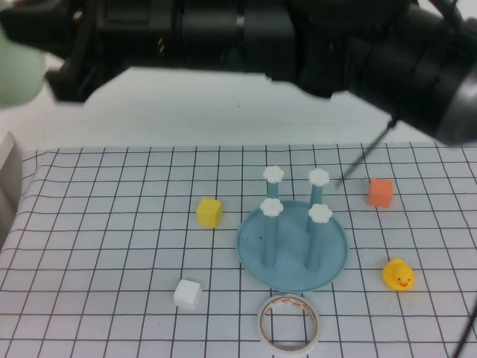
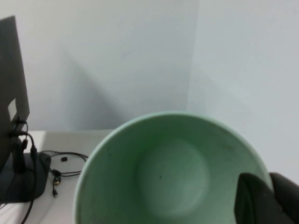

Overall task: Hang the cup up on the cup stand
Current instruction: Adjust the cup with two arms

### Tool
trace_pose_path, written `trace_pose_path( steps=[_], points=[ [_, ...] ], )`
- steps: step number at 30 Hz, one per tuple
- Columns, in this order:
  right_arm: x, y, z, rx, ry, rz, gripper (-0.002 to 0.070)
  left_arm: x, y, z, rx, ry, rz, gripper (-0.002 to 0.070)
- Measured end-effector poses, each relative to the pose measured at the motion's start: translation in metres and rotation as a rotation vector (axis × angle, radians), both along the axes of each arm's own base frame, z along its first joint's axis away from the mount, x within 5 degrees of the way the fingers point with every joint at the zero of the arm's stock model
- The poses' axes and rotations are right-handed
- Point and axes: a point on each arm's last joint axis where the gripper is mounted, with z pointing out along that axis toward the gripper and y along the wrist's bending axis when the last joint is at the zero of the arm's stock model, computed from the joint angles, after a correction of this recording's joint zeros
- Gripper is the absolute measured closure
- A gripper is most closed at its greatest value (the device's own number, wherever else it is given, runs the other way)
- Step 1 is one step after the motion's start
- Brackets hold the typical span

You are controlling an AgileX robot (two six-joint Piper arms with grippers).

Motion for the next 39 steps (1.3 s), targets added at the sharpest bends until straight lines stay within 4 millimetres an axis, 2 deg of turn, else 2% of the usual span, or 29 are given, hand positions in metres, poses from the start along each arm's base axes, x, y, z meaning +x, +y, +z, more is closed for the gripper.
trace_pose_path(
  steps=[5,8,13,22,25,28,33,36,39],
  points=[
    [-0.024,-0.007,-0.01,-0.011,0.002,-0.017,0.0658,0.0,0.0,0.0,0.002,0.0,0.0,0.0676],
    [-0.033,-0.023,-0.016,0.004,-0.019,-0.068,0.0657,0.0,0.0,0.0,0.003,0.0,-0.001,0.0676],
    [-0.05,-0.052,-0.035,-0.069,-0.047,-0.143,0.0657,0.0,0.0,0.0,0.003,0.0,-0.001,0.0677],
    [-0.079,-0.082,-0.059,-0.156,-0.094,-0.113,0.0657,0.0,0.0,0.0,0.014,-0.001,0.0,0.0676],
    [-0.084,-0.089,-0.063,-0.182,-0.121,-0.121,0.0657,0.0,-0.001,0.002,-0.057,-0.014,0.0,0.0677],
    [-0.086,-0.096,-0.064,-0.207,-0.166,-0.15,0.0657,0.0,-0.004,0.005,-0.281,-0.017,0.006,0.0676],
    [-0.081,-0.1,-0.063,-0.263,-0.273,-0.207,0.0657,-0.002,-0.015,0.008,-0.888,0.101,-0.028,0.0676],
    [-0.08,-0.101,-0.063,-0.29,-0.325,-0.222,0.0657,-0.005,-0.024,0.009,-1.108,0.194,-0.082,0.0676],
    [-0.079,-0.102,-0.064,-0.314,-0.382,-0.223,0.0657,-0.007,-0.03,0.012,-1.252,0.261,-0.132,0.0676]
  ],
)
